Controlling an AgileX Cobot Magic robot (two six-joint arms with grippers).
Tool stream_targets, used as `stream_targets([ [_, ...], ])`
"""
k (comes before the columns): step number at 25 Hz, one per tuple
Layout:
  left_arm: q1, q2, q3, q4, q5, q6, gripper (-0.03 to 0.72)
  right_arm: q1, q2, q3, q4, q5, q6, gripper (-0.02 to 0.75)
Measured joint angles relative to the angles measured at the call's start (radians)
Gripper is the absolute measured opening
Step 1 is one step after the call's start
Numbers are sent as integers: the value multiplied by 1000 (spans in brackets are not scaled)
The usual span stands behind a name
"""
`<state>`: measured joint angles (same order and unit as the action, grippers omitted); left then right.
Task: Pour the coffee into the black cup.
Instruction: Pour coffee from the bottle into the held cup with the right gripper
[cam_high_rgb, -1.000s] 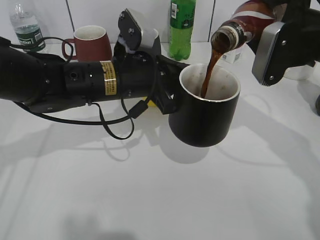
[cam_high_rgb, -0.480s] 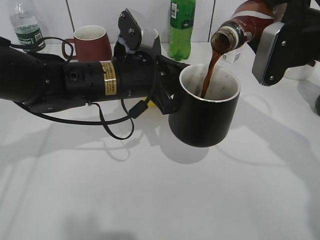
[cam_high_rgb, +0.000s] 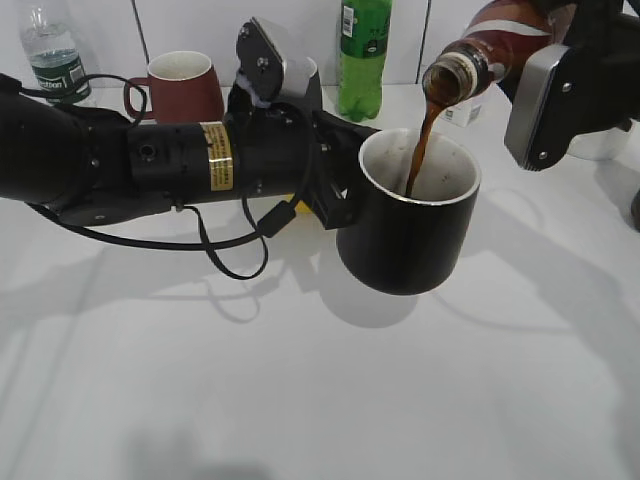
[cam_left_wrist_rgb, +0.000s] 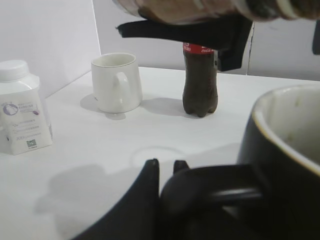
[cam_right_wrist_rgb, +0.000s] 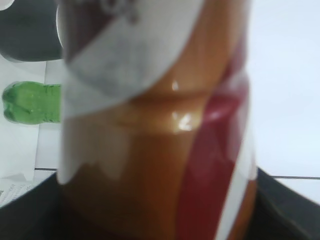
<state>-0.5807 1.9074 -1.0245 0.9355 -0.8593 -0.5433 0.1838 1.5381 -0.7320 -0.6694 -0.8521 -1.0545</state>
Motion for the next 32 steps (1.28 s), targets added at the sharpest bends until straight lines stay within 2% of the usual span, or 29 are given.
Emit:
stream_targets([
  [32, 0, 0, 0, -12, 3, 1, 51, 0, 0, 0, 4, -2, -87, 527],
])
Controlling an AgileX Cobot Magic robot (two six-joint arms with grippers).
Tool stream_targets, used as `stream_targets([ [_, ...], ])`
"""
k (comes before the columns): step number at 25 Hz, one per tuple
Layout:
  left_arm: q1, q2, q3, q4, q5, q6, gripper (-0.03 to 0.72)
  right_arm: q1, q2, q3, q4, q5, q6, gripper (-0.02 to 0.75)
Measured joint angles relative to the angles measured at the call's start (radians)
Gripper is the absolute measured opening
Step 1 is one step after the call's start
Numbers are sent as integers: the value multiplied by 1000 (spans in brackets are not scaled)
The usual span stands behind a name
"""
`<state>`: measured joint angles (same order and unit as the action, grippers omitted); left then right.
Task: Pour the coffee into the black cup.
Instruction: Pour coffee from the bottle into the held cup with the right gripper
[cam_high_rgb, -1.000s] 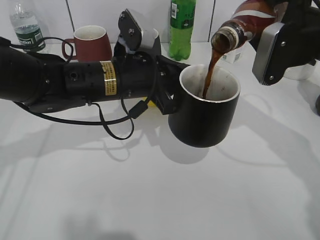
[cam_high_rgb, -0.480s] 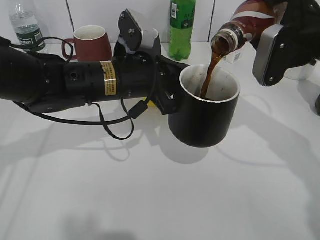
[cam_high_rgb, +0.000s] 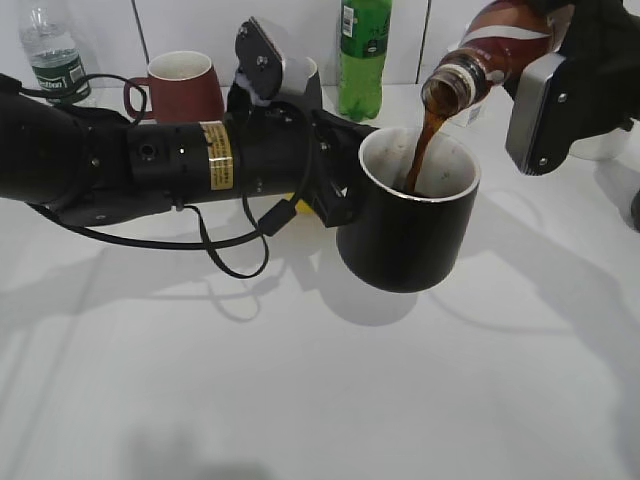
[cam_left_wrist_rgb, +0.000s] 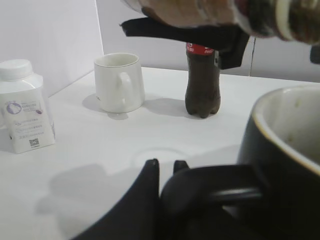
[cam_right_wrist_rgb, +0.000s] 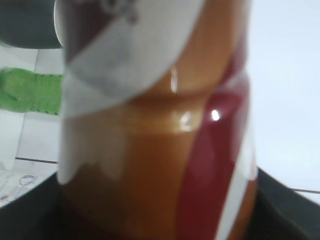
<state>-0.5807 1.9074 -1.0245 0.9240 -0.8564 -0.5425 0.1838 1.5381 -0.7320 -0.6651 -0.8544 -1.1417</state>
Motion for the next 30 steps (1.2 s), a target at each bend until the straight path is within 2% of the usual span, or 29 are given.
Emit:
stream_targets([
  [30, 0, 1, 0, 0, -10, 2, 51, 0, -3, 0, 23, -50, -78, 527],
])
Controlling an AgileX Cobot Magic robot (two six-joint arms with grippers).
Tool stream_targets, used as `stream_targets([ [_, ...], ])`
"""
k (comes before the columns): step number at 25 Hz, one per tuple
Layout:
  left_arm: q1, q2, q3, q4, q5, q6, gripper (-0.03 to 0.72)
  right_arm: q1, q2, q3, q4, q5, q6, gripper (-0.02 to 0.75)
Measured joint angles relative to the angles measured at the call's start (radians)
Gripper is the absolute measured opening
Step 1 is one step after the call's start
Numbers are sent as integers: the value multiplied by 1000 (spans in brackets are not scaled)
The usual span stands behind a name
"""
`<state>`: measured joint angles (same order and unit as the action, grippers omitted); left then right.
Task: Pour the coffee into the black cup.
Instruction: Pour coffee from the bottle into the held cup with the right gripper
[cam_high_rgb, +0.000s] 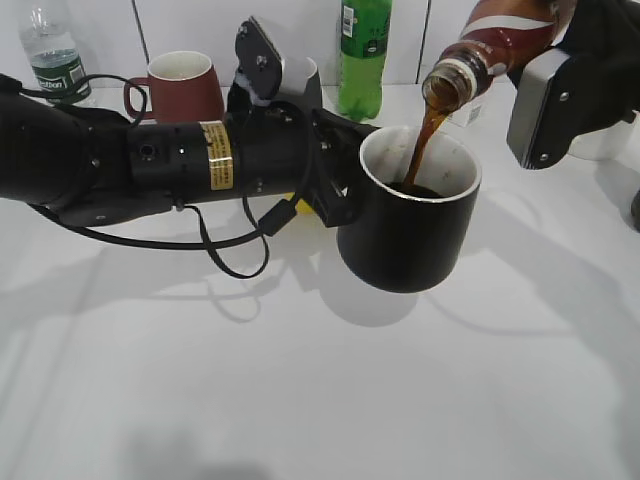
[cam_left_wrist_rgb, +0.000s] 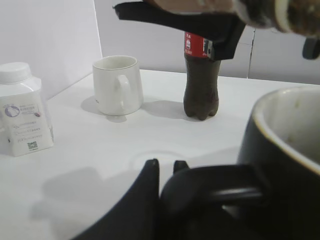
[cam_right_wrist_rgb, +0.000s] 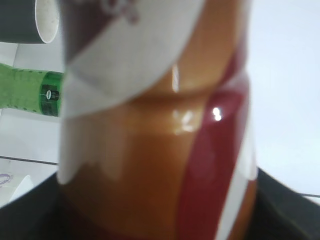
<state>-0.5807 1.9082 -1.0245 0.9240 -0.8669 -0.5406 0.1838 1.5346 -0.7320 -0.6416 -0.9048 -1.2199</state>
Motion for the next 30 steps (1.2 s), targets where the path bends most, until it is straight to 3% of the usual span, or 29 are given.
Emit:
stream_targets([
  [15, 0, 0, 0, -14, 0, 1, 51, 0, 0, 0, 1, -1, 14, 527],
  [30, 5, 0, 0, -54, -46, 2, 51, 0, 0, 0, -48, 0, 434, 527],
])
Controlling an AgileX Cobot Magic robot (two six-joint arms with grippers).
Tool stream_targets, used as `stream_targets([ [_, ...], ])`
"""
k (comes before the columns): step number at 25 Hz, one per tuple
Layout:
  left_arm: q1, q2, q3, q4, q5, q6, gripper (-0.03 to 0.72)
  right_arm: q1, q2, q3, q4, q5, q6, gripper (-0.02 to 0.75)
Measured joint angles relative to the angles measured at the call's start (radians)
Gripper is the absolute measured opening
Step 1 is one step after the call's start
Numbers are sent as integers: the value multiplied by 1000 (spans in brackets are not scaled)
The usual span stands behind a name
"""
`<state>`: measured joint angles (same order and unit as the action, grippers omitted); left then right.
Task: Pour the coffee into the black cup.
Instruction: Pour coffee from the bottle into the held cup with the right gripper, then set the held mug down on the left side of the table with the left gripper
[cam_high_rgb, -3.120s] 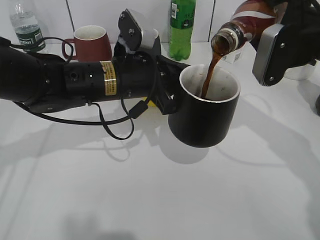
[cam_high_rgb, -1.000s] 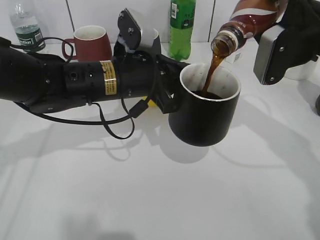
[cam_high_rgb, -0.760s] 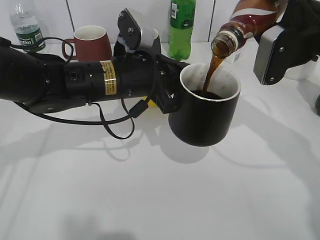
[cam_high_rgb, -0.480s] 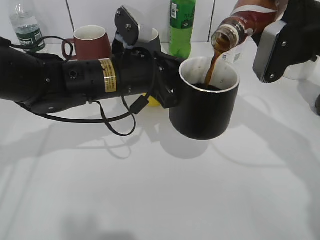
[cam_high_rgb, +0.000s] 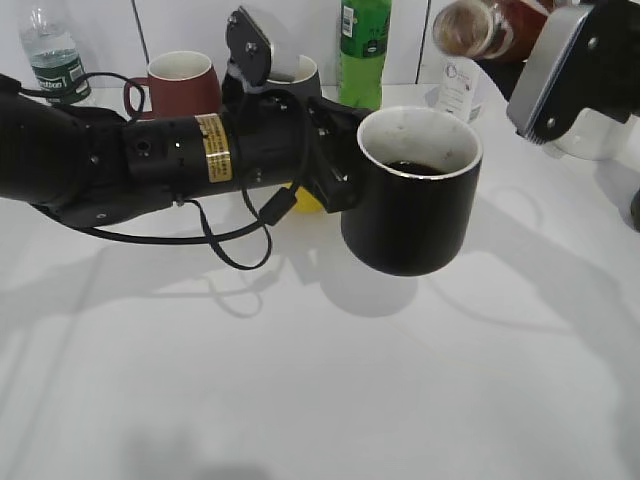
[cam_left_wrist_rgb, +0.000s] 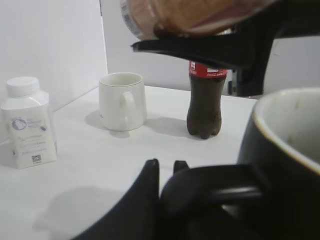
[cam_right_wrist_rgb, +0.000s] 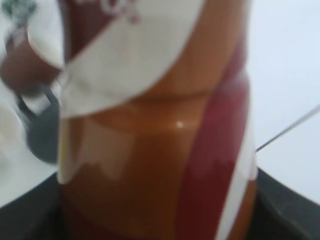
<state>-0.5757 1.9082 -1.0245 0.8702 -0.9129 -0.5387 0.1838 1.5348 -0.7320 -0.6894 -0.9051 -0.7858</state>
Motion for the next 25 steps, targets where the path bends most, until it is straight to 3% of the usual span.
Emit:
stream_targets([
  [8, 66, 0, 0, 10, -16, 0, 51, 0, 0, 0, -1, 1, 511, 527],
  [14, 170, -21, 57, 14, -97, 0, 51, 0, 0, 0, 8, 33, 957, 527],
  [25, 454, -140, 174, 21, -133, 1, 51, 0, 3, 0, 109, 126, 1124, 527],
])
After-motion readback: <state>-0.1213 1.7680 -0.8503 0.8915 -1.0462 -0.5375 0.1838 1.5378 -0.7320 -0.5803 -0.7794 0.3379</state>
